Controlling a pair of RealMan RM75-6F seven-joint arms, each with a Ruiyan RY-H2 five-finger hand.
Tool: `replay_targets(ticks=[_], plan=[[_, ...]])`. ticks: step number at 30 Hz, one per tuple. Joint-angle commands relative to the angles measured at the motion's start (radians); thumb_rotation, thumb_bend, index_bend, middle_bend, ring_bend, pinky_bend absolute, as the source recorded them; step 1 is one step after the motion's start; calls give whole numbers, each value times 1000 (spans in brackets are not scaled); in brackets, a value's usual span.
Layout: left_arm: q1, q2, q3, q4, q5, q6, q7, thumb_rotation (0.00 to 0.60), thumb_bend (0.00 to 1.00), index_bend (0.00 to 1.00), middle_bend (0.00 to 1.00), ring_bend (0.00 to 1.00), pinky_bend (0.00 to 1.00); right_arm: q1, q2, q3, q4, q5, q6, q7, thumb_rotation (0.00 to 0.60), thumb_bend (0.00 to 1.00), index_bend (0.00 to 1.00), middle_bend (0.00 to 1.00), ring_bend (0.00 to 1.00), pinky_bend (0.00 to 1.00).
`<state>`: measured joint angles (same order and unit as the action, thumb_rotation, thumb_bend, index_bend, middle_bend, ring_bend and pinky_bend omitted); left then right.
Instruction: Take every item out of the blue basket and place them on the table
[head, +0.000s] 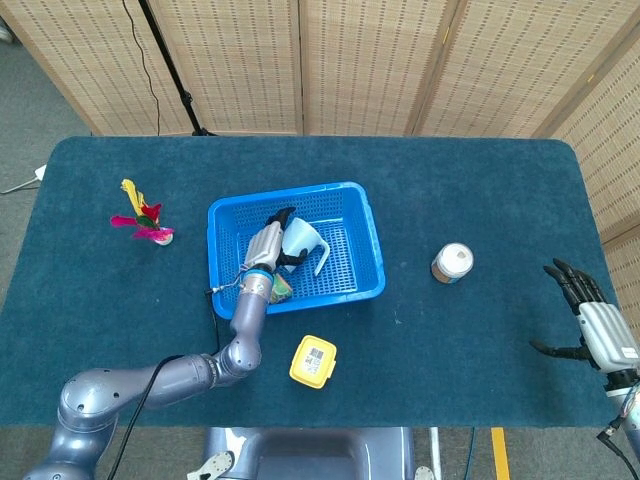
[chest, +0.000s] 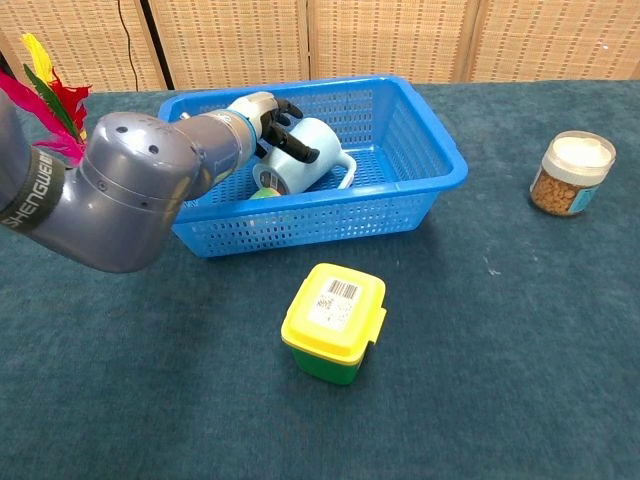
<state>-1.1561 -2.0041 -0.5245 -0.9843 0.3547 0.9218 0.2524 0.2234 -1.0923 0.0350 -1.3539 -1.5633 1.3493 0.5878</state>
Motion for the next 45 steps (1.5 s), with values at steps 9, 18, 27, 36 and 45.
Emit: replay_targets(ticks=[9,18,27,36,45], plan=[[-13,-41,-49,23,53,95,32,600,463,449,230,331,507,0,3,-4,1,-7,5,16,600,0,0,0,0,0],[68,77,-65,-231,157,161,2,600,463,449,230,332,507,-2,5,-9,-9,-22,19,11,600,0,0,0,0,0],[181,304,19,-566,419,75,-66,600,458,451,232,332,507,-5,10,-13,-25,-30,30,2,600,0,0,0,0,0],[225,442,145,-713,828,-8,-220,600,439,469,243,337,507,-3,9,-13,-30,-27,28,-10,600,0,0,0,0,0],[163,403,242,-750,990,-83,-214,600,416,471,248,338,507,-2,9,-13,-33,-24,26,-11,600,0,0,0,0,0]])
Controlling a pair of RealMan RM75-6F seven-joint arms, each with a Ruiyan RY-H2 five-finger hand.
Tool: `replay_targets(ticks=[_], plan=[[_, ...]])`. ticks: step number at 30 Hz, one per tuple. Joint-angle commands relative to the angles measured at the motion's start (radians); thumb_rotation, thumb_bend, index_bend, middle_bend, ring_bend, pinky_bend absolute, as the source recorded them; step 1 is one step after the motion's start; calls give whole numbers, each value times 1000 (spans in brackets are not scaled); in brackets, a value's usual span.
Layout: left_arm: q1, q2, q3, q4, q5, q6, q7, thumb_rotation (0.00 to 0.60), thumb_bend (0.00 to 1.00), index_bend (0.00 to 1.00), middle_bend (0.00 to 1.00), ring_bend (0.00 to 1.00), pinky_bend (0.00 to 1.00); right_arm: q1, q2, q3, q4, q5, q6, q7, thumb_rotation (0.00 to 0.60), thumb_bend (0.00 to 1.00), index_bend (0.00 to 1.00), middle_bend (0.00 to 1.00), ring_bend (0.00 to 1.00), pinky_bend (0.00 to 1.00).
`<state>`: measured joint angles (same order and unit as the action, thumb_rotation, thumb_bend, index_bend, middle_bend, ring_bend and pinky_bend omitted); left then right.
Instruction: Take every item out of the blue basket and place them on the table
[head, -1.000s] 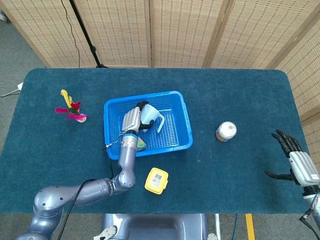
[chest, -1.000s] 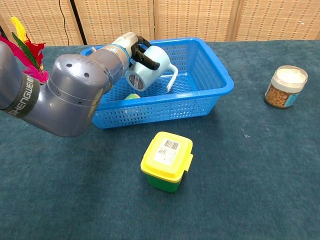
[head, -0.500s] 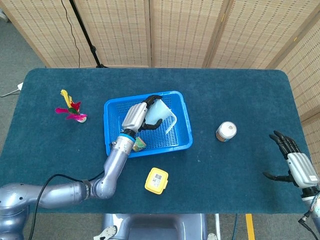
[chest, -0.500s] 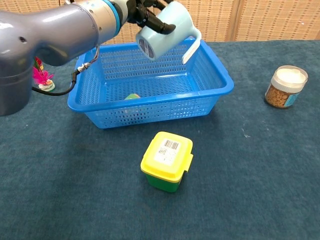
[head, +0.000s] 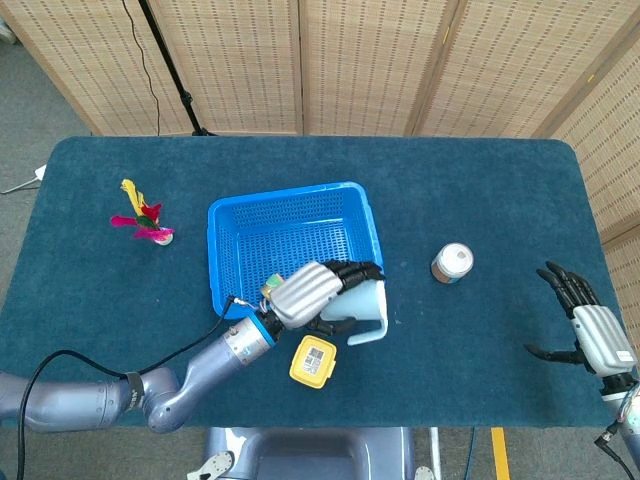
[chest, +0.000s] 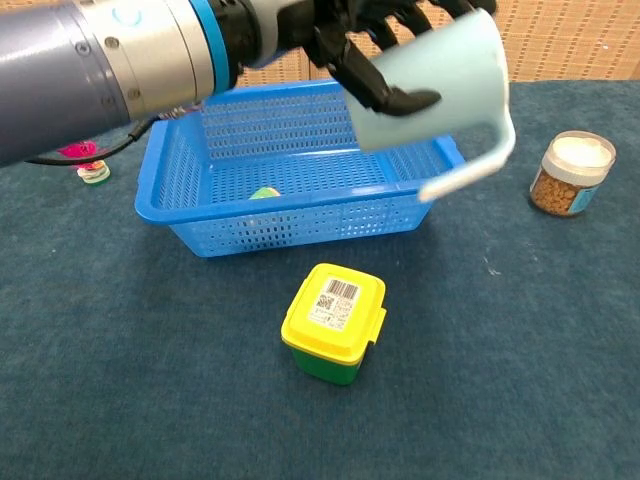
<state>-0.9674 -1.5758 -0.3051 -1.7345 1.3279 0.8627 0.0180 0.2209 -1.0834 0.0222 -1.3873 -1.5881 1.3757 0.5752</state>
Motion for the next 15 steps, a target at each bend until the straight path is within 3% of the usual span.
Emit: replay_targets(ticks=[1,12,14,15], plan=[[-34,-37,25,8,14,-29,32,600,412,473,252,339,507,0,1,0,1,1,0,2,600,0,0,0,0,0],[-162,-260,10,227,-151,-110,165,600,390,460,255,328,506,-1,4,3,6,7,1,22,600,0,0,0,0,0],[-182,-298,6,271,-182,-121,181,600,370,402,206,272,453,-1,4,3,9,8,0,26,600,0,0,0,0,0],[-190,-314,5,290,-196,-124,188,600,345,302,130,181,359,-1,4,3,10,8,-1,27,600,0,0,0,0,0]])
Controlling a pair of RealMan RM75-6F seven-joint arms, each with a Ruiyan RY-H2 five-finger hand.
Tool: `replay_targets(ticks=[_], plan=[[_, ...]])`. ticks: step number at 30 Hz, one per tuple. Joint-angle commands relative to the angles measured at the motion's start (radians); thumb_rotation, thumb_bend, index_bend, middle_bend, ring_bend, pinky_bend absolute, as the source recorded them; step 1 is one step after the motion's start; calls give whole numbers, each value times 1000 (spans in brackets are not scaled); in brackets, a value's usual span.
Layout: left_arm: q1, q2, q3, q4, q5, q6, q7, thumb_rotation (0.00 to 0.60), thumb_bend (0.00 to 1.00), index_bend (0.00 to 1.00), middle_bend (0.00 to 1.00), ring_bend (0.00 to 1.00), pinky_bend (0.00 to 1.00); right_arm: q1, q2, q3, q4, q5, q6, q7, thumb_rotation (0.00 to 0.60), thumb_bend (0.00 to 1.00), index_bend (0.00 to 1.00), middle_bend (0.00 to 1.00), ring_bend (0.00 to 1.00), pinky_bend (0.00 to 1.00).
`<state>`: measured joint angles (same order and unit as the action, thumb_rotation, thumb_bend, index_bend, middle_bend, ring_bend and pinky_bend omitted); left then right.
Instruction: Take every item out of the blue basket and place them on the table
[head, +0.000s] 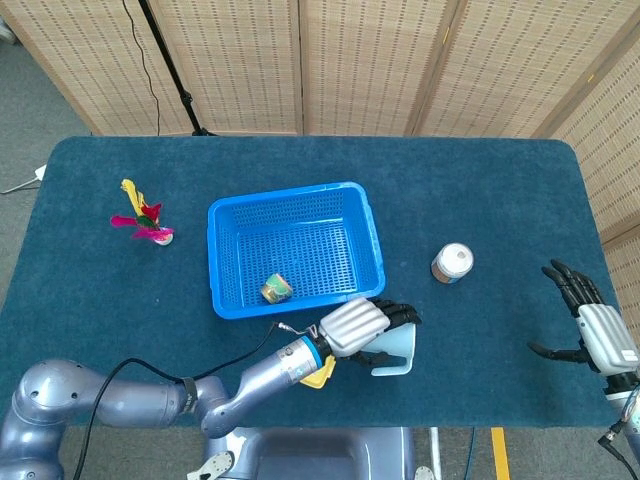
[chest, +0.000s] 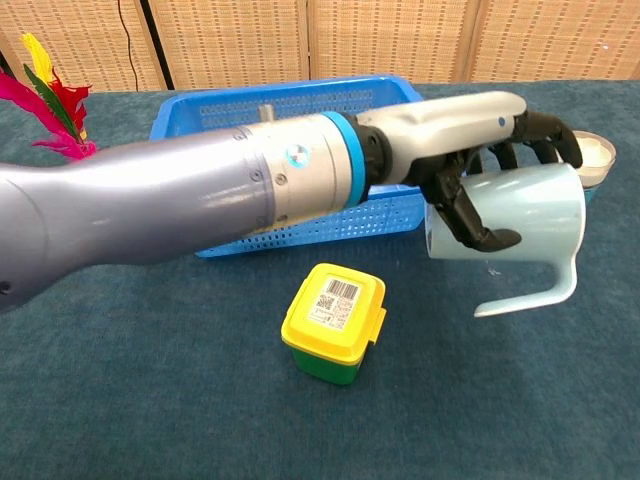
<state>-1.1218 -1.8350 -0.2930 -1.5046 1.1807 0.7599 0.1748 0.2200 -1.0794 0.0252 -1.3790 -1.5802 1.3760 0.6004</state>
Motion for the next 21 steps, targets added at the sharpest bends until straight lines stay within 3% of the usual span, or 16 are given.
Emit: replay_targets(ticks=[1,3,4,9,13,17,21], plan=[[-43,-71,-9,80,-64,-27,36,600,314,173,57,90,223,1,0,0,2,1,-2,4,600,0,0,0,0,0],[-57,-87,-10,105,-102,-59,36,600,263,19,0,1,44,1,0,0,4,2,-3,7,600,0,0,0,0,0],[-62,-89,-11,110,-117,-70,37,600,245,0,0,0,5,1,0,0,5,2,-3,8,600,0,0,0,0,0],[-72,-76,-24,106,-141,-85,29,600,187,0,0,0,0,-1,1,2,8,6,-1,12,600,0,0,0,0,0],[-49,-17,-34,45,-131,-58,17,600,152,0,0,0,0,-2,2,2,6,3,2,10,600,0,0,0,0,0],[-10,90,-42,-52,-124,-25,15,600,152,0,0,0,0,-3,2,-2,2,-7,9,5,600,0,0,0,0,0],[36,277,-57,-179,-176,-24,21,600,155,0,0,0,0,-1,1,-5,-1,-14,8,-4,600,0,0,0,0,0]])
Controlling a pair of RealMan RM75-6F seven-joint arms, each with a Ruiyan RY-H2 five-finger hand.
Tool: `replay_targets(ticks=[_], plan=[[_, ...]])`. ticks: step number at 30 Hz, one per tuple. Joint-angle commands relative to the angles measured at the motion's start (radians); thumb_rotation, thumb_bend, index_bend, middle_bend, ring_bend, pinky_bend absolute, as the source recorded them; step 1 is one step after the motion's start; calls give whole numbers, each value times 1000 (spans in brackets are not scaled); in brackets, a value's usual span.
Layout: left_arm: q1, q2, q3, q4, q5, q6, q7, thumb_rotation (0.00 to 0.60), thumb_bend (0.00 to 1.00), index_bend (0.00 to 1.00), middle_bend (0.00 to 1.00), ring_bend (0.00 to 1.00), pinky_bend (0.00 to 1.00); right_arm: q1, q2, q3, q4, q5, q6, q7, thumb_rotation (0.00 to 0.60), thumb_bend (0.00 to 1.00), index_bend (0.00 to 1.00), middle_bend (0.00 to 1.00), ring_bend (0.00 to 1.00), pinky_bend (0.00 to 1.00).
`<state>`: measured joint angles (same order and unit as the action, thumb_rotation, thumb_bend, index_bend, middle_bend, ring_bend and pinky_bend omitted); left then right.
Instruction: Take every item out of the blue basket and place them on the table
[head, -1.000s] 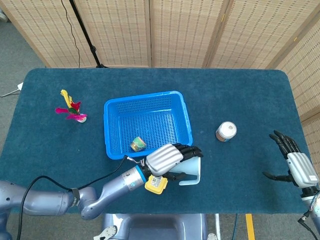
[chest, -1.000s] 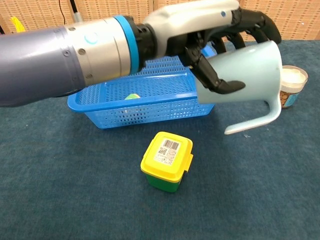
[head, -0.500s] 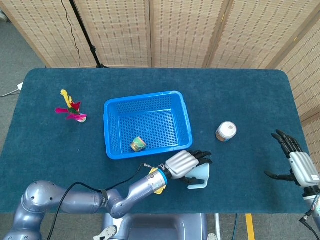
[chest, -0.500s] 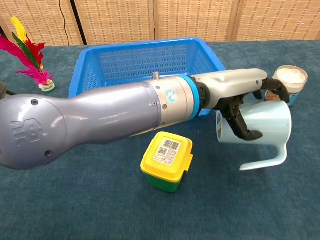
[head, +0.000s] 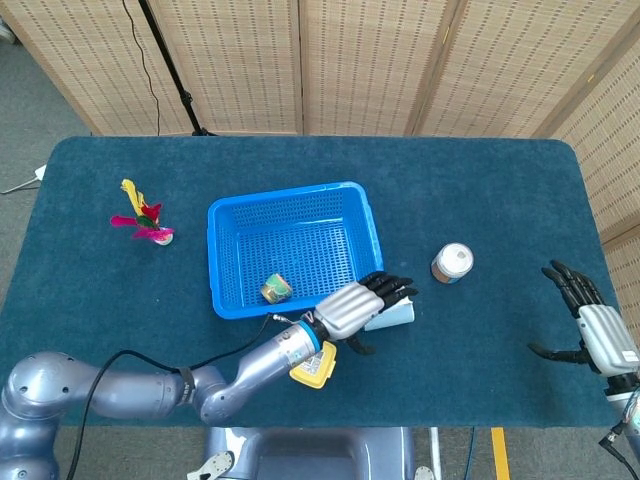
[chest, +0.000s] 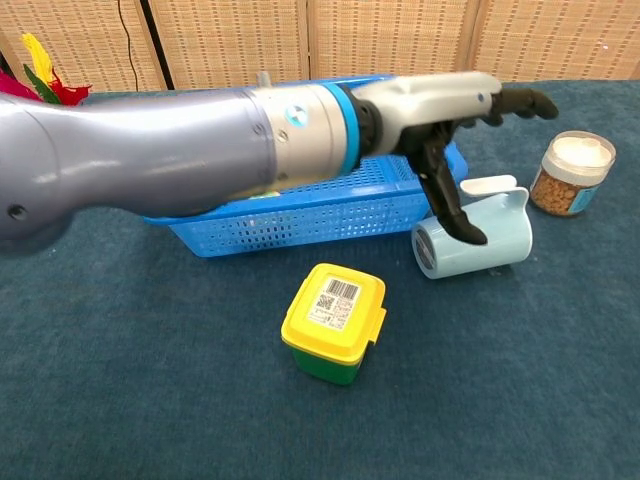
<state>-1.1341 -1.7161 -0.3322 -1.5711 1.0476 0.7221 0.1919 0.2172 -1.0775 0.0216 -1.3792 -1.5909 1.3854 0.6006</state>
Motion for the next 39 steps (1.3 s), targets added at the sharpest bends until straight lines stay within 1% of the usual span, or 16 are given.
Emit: replay_targets(ticks=[1,3,4,6,8,10,14,18,23,25,29,32,39], plan=[[52,189,-20,-128,-61,11,8,600,153,0,0,0,0,2,-2,-2,-1,-4,-3,-6,600,0,0,0,0,0],[59,260,-24,-156,-106,8,24,600,153,0,0,0,0,3,-3,-4,-2,-5,-6,-11,600,0,0,0,0,0],[63,305,-22,-168,-135,8,39,600,153,0,0,0,0,5,-4,-5,-3,-6,-8,-14,600,0,0,0,0,0],[61,367,-12,-185,-182,3,67,600,152,0,0,0,0,6,-7,-5,-4,-5,-11,-22,600,0,0,0,0,0],[51,408,14,-176,-230,-7,103,600,152,0,0,0,0,8,-10,-6,-7,-5,-16,-31,600,0,0,0,0,0],[31,426,43,-155,-281,-22,136,600,152,0,0,0,0,10,-12,-7,-9,-5,-21,-39,600,0,0,0,0,0],[-16,403,97,-59,-373,-61,174,600,154,0,0,0,0,14,-18,-9,-11,-1,-34,-56,600,0,0,0,0,0],[-62,367,147,21,-418,-68,231,600,153,0,0,0,0,17,-21,-8,-12,6,-44,-65,600,0,0,0,0,0],[-106,326,222,69,-473,-56,314,600,151,0,0,0,0,17,-22,-4,-12,21,-51,-68,600,0,0,0,0,0],[-113,313,241,79,-491,-51,328,600,151,0,0,0,0,17,-23,-3,-11,25,-54,-69,600,0,0,0,0,0],[-118,307,279,88,-488,-37,359,600,150,0,0,0,0,18,-23,-2,-12,28,-56,-70,600,0,0,0,0,0],[-115,309,298,83,-466,-33,367,600,136,0,0,0,0,19,-24,-1,-12,29,-59,-72,600,0,0,0,0,0],[-119,320,313,78,-420,-50,365,600,64,0,0,0,0,21,-29,-1,-16,36,-69,-87,600,0,0,0,0,0]])
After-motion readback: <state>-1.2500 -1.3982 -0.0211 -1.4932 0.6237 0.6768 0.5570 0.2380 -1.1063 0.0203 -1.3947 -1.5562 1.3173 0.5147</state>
